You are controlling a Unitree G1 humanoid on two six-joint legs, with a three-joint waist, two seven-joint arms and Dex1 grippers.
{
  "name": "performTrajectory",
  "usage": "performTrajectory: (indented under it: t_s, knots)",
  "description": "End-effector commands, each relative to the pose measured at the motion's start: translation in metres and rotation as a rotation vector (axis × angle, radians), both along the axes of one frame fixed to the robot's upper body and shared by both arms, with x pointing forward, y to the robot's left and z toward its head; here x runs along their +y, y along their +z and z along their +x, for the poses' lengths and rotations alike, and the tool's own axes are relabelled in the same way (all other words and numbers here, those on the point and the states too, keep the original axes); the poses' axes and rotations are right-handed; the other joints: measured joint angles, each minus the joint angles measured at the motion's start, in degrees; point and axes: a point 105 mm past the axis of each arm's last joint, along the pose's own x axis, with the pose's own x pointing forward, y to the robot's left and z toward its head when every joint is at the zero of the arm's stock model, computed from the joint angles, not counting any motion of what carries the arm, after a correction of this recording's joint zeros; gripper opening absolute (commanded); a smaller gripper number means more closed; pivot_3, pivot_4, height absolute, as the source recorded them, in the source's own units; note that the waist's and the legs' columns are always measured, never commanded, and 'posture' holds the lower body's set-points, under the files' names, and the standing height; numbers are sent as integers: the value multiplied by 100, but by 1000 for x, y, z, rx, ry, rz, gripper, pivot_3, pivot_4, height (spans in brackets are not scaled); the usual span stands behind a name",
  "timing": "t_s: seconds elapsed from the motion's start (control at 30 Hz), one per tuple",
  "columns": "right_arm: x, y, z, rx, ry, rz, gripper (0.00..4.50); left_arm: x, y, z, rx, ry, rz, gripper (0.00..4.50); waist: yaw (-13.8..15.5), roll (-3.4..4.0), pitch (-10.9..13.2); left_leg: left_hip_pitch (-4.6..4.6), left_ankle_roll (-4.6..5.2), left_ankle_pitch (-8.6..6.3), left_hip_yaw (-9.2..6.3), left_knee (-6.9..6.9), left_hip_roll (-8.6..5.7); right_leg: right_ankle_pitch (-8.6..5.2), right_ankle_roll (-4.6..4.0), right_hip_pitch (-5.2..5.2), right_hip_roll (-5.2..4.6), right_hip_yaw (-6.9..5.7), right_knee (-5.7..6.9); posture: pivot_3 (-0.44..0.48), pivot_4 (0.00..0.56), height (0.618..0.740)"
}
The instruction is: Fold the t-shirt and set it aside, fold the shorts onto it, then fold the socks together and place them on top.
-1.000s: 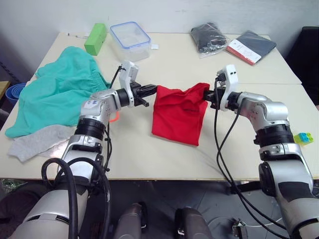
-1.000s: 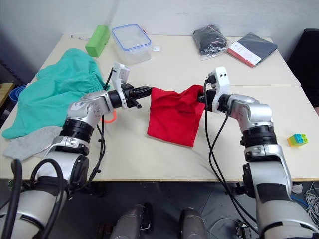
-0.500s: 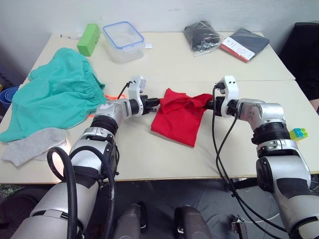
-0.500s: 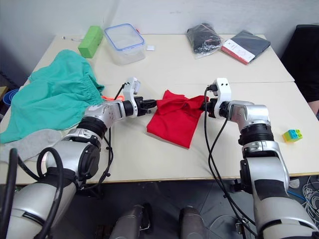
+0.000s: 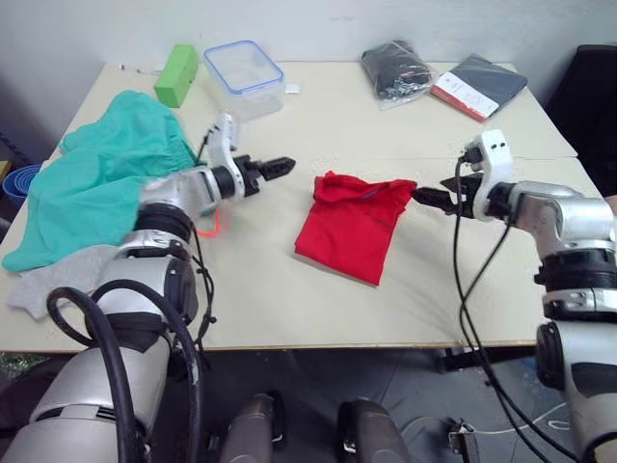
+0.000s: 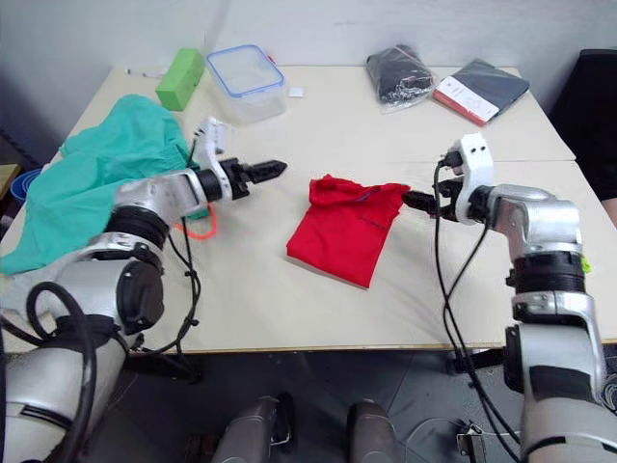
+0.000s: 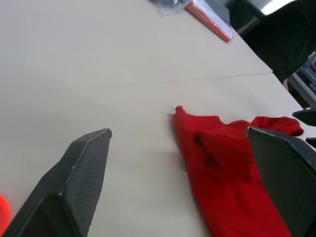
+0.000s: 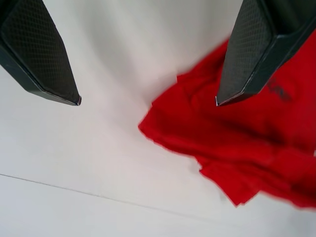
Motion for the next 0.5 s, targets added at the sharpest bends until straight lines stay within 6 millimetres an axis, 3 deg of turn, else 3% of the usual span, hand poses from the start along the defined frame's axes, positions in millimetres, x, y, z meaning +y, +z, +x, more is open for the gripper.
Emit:
performTrajectory:
  t_s: [0.03, 0.17, 0.27, 0.33, 0.5]
  knots:
    - [27, 31, -30, -204, 208, -143, 4500, -18, 19, -31, -305, -275, 255, 4485, 1, 1, -1, 0, -1, -1, 3, 1, 1, 0, 0, 0, 2, 2, 0, 0, 150, 740]
    - [70, 1, -83, -301, 514, -367, 4500, -27, -26, -82, -557, -577, 652, 4485, -7, 2, -2, 15, -15, -9, 9, -8, 7, 0, -1, 2, 7, 14, -9, 0, 150, 740]
    - [85, -20, -102, -329, 617, -459, 4500, -28, -54, -103, -605, -714, 776, 4485, 16, 1, -1, 16, -19, -9, 9, 3, 17, -4, -8, 3, 13, 12, -7, 0, 150, 740]
    - [96, -35, -105, -341, 637, -497, 4500, -31, -66, -106, -622, -739, 814, 4485, 16, 0, -1, 11, -8, -3, 11, 13, 13, -4, -9, 5, 4, 11, -11, 0, 150, 740]
    - [106, -54, -93, -375, 611, -565, 4500, -45, -71, -96, -688, -709, 838, 4485, 77, 0, -1, 14, 19, 5, 0, 17, -1, 1, -1, 23, -26, 2, -16, 0, 150, 740]
